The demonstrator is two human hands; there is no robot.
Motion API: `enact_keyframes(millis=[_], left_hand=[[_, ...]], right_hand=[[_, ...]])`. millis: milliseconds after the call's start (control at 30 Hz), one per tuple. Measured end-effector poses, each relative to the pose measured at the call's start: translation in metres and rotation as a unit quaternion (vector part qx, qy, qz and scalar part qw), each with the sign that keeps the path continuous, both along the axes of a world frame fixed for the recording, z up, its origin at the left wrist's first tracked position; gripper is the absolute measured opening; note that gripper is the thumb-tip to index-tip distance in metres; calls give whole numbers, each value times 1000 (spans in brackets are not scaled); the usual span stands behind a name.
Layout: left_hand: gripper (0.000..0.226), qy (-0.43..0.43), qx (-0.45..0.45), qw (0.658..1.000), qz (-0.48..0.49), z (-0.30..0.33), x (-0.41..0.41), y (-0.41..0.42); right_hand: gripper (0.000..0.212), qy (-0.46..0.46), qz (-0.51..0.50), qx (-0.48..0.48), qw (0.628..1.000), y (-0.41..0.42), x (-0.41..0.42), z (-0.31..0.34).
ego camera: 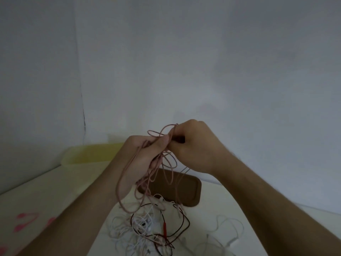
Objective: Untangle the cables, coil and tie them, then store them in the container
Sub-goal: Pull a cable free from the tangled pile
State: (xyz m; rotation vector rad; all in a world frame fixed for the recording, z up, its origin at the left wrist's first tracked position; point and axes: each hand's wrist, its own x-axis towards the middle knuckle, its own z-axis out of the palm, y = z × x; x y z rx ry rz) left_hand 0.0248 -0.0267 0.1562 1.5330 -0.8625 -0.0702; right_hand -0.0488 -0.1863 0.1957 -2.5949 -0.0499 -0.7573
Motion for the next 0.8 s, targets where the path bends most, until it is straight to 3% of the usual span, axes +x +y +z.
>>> enact_keyframes(millis=[133,267,433,567,700,800], left_hand=[[39,-13,66,997,-24,1,-2,9],[32,-3,69,998,-8,0,11,24],[34,89,-94,989,72,-7,40,41],[37,89,-129,976,151,-17,53,40],[39,94,-57,980,165,-33,58,27],[37,121,-18,982,144,-44,64,16]], right_hand=[[39,40,-47,-51,997,0,-5,-2],[30,78,-16,39,996,-19,-18,5],[25,36,-61,160,985,-58,-39,-1],[31,26,-71,267,961,-80,-50,-10],[44,-16,25,423,906,-83,-53,-18],[38,-79,67,524,845,-80,-48,-18]])
